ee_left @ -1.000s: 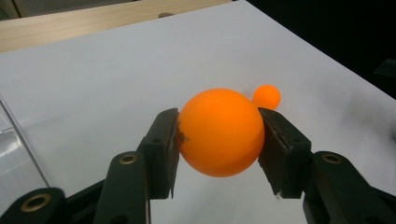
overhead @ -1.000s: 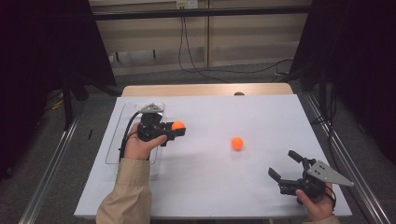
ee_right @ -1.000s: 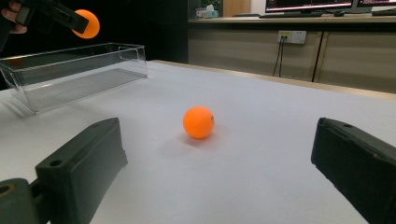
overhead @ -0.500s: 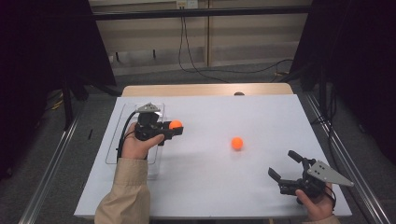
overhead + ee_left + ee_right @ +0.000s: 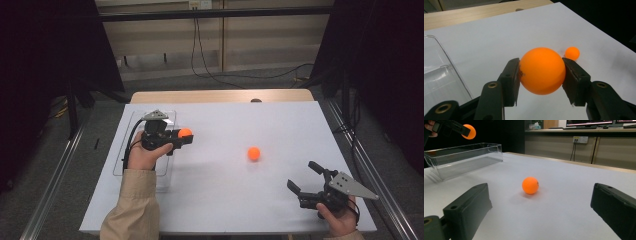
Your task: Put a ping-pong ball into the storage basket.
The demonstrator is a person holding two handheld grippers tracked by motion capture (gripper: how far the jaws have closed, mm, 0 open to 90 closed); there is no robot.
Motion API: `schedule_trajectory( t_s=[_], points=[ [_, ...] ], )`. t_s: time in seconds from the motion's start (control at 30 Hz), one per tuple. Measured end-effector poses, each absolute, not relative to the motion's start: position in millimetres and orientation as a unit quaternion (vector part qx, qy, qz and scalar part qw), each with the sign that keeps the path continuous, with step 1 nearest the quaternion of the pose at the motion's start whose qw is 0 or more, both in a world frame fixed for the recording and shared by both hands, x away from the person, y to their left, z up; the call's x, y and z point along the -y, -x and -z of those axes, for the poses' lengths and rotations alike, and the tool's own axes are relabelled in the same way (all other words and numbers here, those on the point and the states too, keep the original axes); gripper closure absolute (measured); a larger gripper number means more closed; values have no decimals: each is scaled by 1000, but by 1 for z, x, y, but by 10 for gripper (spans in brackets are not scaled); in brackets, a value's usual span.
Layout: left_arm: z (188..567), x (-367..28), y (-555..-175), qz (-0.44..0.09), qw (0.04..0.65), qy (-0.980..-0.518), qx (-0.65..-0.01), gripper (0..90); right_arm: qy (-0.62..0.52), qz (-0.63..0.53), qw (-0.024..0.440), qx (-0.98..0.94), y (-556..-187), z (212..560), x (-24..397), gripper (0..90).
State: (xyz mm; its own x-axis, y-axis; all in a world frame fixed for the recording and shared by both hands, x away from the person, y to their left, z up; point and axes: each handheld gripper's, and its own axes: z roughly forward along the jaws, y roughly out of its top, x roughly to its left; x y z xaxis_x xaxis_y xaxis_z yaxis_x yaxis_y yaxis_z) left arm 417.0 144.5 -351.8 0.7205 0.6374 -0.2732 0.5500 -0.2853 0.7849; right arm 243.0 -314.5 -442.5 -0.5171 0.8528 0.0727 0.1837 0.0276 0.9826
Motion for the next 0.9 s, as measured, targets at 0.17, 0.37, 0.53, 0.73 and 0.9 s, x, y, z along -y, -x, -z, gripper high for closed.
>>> schedule_trajectory(
  t_s=[0.17, 0.37, 0.53, 0.73, 0.9],
  points=[
    [352, -146, -417, -49, 469, -799, -372, 510, -395, -574, 291, -656, -243, 442, 314, 20],
    [352, -149, -418, -52, 469, -798, -374, 509, -395, -574, 291, -656, -243, 443, 314, 20],
    [351, -151, -418, -53, 469, -798, -375, 509, -395, -574, 291, -655, -243, 442, 314, 20],
    [351, -153, -418, -56, 470, -797, -376, 510, -395, -574, 291, -656, -243, 442, 314, 21],
    [351, -155, -418, -58, 470, -794, -380, 510, -395, -574, 291, -656, -243, 443, 314, 21]
  ],
)
